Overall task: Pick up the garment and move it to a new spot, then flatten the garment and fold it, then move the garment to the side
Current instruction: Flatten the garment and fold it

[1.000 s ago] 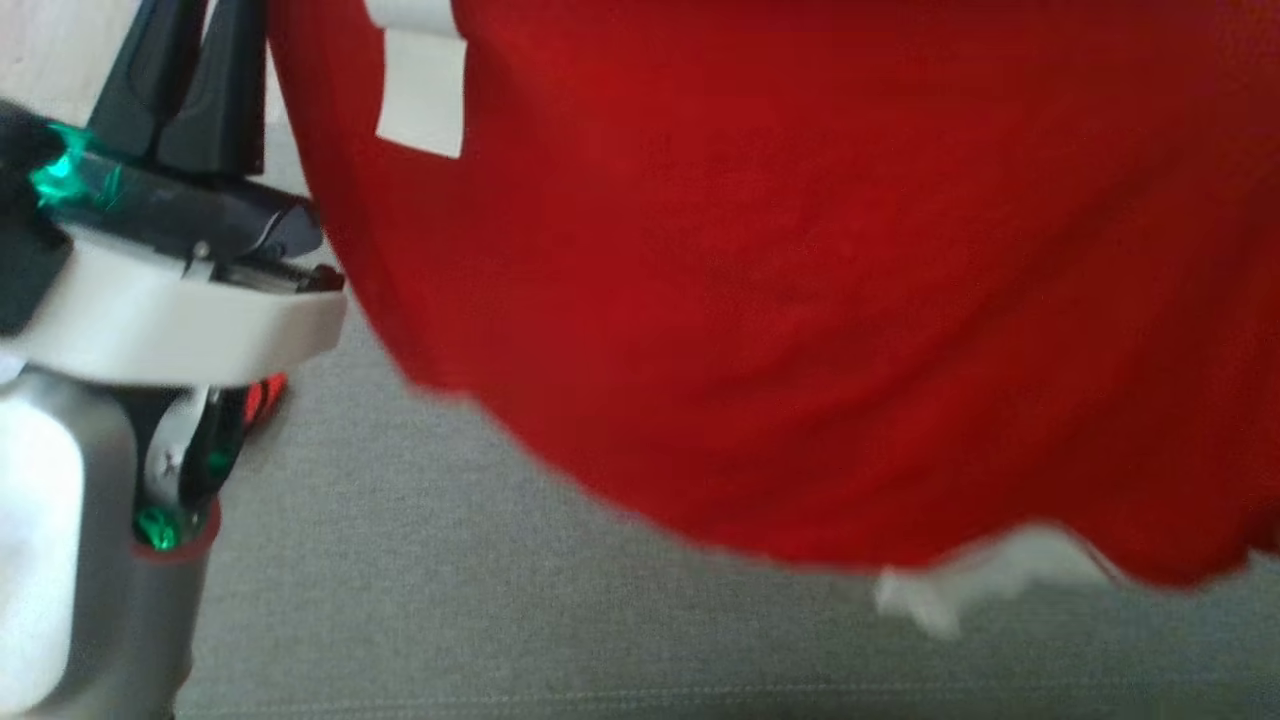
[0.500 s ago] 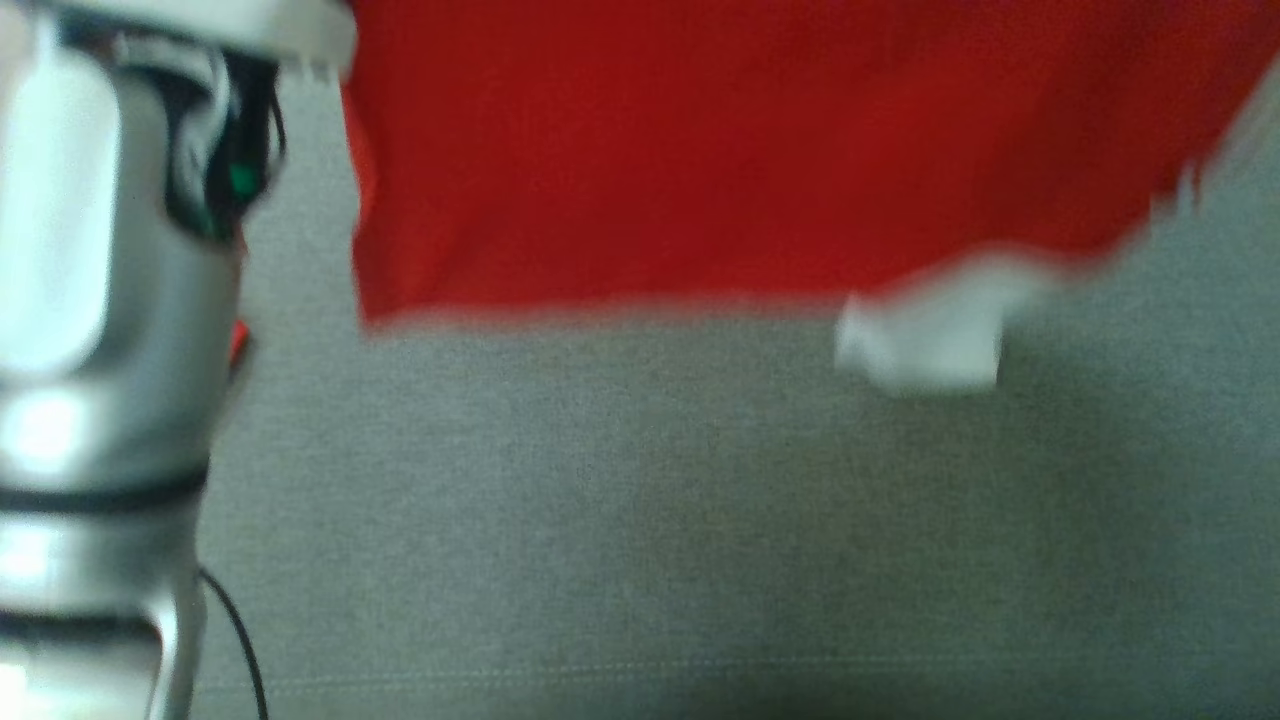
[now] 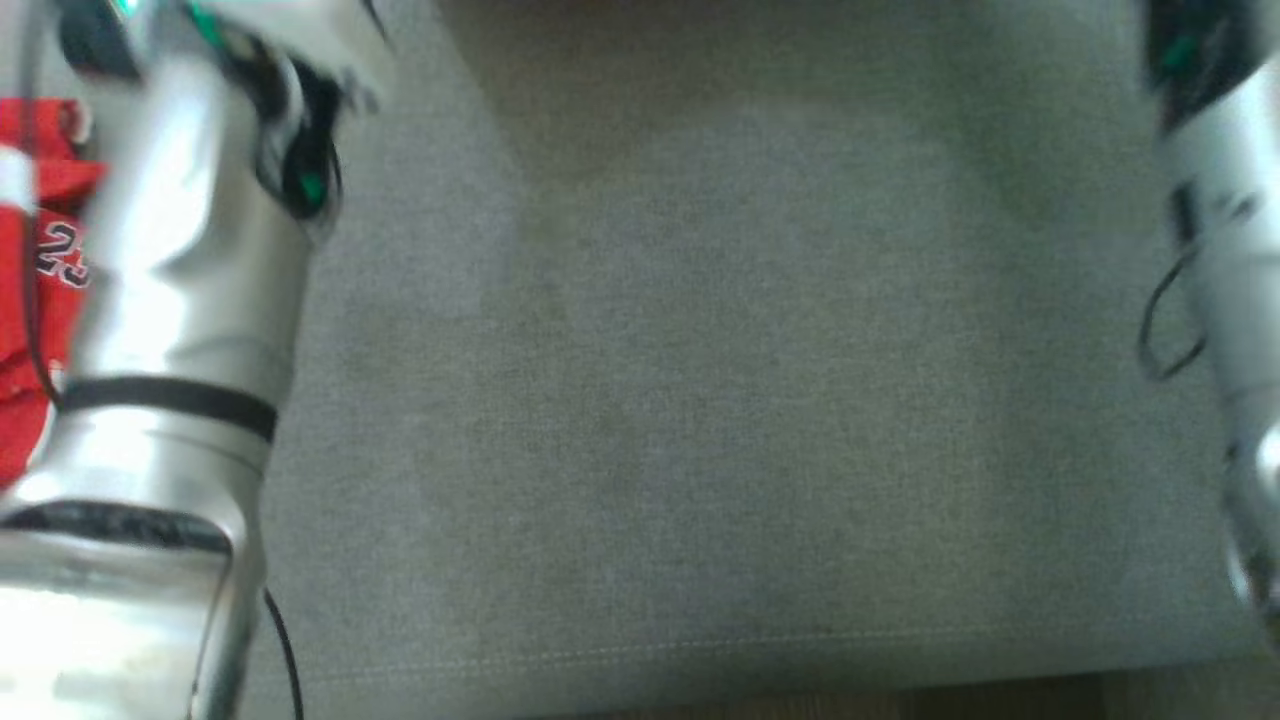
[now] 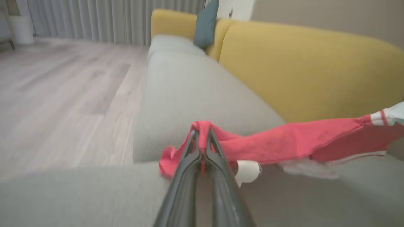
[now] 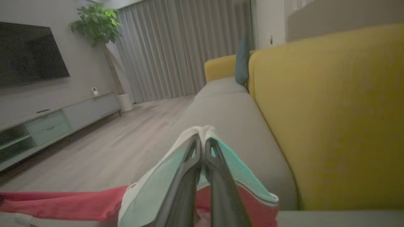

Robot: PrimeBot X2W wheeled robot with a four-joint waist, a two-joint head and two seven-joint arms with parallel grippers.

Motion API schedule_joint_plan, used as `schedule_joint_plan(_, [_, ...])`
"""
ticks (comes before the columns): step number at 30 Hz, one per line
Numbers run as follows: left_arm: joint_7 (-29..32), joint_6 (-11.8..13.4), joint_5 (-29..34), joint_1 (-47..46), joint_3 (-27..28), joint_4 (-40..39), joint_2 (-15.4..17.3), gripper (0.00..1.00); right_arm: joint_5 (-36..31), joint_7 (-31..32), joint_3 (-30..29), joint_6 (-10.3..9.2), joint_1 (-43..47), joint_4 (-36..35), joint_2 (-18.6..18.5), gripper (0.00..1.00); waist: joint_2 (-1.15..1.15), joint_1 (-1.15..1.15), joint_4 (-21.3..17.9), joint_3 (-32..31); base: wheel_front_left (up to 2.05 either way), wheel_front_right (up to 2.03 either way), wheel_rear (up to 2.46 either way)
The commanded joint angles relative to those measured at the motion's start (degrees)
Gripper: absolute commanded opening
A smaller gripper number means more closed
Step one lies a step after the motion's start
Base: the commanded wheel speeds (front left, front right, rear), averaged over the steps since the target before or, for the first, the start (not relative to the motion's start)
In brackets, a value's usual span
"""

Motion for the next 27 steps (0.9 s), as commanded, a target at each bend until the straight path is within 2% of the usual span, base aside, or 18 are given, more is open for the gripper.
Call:
schedule_joint_plan(1, [-0.54,-0.32,-0.86,-0.57,1.1,0.65,1.84,0.0,1.44,-1.01,1.13,0.23,1.21,0.24,1.43,0.0,0.0,-0.01,-0.25,1.72,0.0,0.0,0.0])
schedule_joint_plan(6, [-0.73,-0.76,-2.78,2.72,1.55,7.49,0.41,0.0,5.77,-3.2,4.84,0.23,6.87,6.08,2.49,0.0,0.0,-0.01,-0.26,3.79,0.0,0.0,0.0])
schedule_joint_plan(12, [-0.76,-0.95,-3.37,8.31,2.93,5.76,-0.16,0.0,10.7,-6.11,7.41,0.23,15.04,5.75,1.32,0.0,0.0,-0.01,0.26,3.72,0.0,0.0,0.0])
schedule_joint_plan(16, [-0.77,-1.03,-3.31,14.74,4.19,1.56,-0.11,0.0,12.81,-7.23,7.95,0.23,23.11,1.67,-0.61,0.0,0.0,-0.01,0.69,1.7,0.0,0.0,0.0])
schedule_joint_plan(21, [-0.77,-1.09,-2.56,24.15,5.71,-4.88,1.48,0.0,14.05,-7.04,6.45,0.23,35.91,-6.78,-3.09,0.0,0.0,-0.01,1.05,-1.69,0.0,0.0,0.0])
schedule_joint_plan(27, [-0.77,-1.11,-1.8,36.61,6.56,-12.42,4.15,0.0,12.09,-1.1,-1.08,0.23,53.76,-20.92,-4.07,0.0,0.0,-0.01,1.2,-6.4,0.0,0.0,0.0])
